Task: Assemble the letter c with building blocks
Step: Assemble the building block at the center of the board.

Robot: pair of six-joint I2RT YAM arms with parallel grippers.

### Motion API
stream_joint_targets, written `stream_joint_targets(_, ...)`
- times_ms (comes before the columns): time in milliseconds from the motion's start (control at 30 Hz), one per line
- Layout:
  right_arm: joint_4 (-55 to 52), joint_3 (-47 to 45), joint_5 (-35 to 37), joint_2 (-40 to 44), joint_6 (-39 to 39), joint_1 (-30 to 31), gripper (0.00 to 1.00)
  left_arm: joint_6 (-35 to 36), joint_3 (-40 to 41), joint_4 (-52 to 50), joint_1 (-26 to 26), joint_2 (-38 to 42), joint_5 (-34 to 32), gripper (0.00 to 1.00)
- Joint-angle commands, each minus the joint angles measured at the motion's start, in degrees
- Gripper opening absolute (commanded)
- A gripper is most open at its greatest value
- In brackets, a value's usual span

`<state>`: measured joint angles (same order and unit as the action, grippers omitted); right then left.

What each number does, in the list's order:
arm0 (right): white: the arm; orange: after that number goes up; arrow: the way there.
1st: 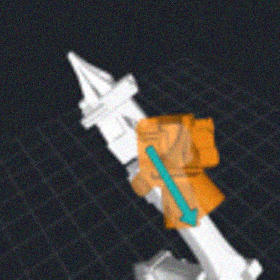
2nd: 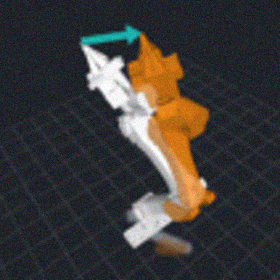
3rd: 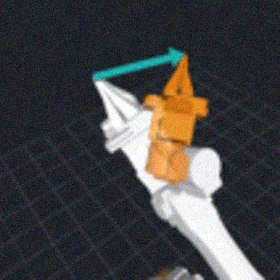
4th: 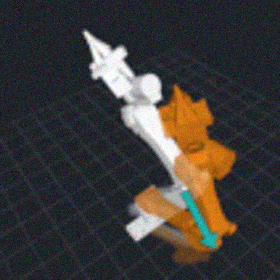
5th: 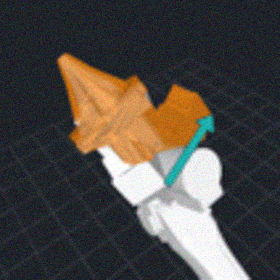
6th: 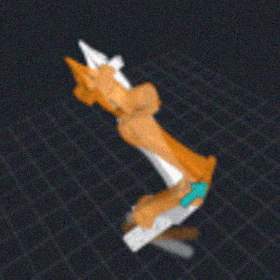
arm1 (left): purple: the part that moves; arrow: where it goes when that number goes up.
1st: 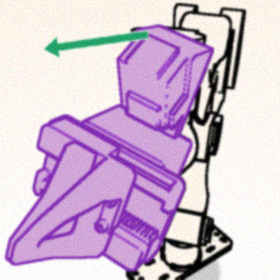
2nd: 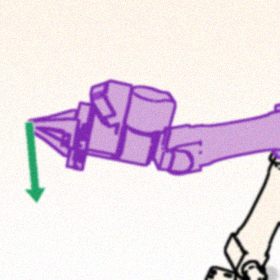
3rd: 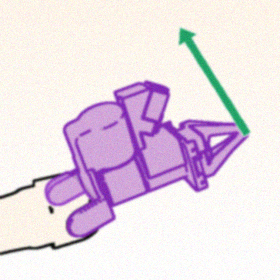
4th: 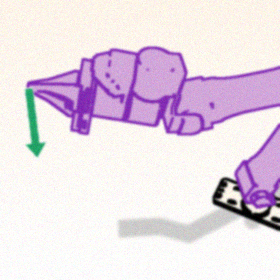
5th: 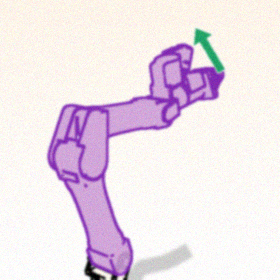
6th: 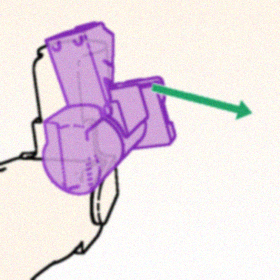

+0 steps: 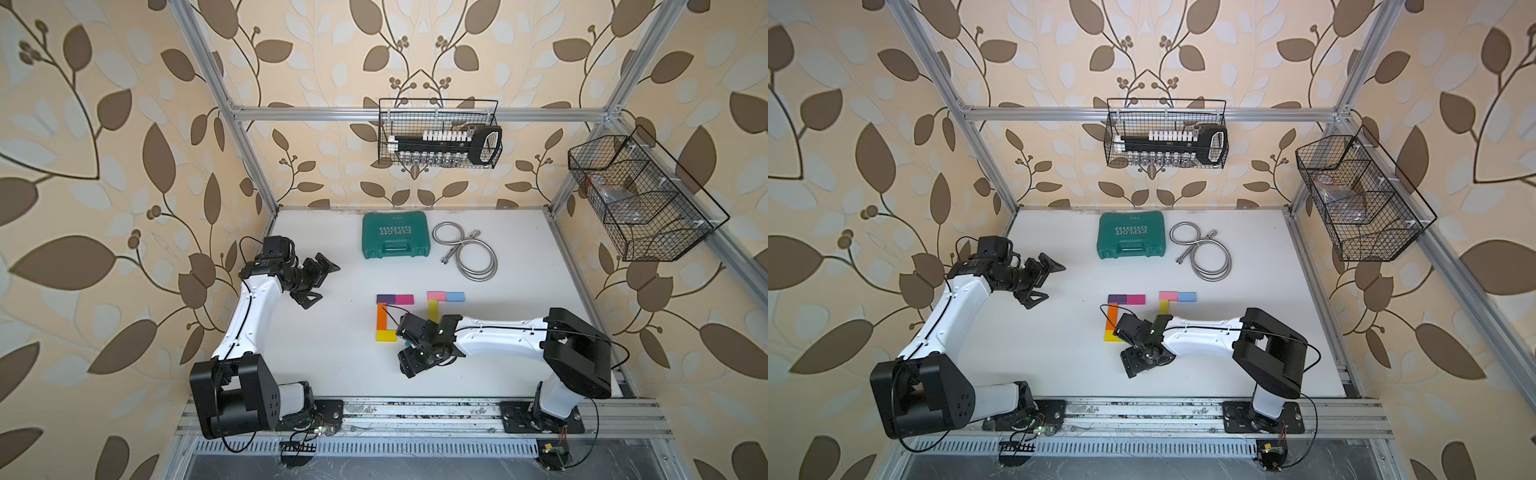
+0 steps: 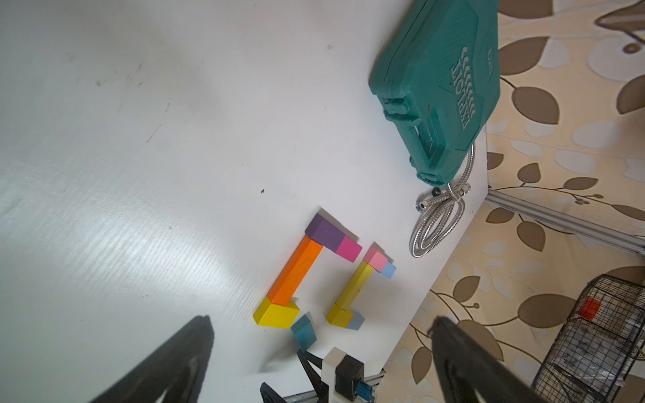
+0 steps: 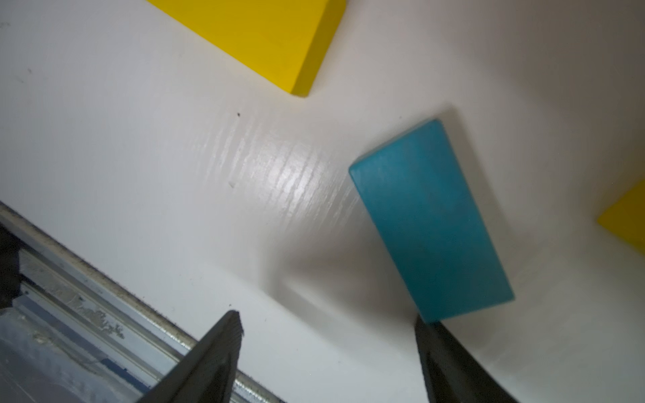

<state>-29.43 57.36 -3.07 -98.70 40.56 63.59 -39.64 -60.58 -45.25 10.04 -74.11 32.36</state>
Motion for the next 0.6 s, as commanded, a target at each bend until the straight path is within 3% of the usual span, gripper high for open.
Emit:
stream_joint_targets(0, 0.63, 0.36, -0.68, -2.22, 0.75, -0.53, 0.77, 0.07, -1.12, -1.06, -0.62, 1.07, -0.63, 0.99)
stream_joint_targets(567, -0.51, 0.34, 0.71, -2.09, -1.03, -3.96, 0.77, 0.0, -1.56, -0.71, -0.59, 0.01, -0.61, 0.99)
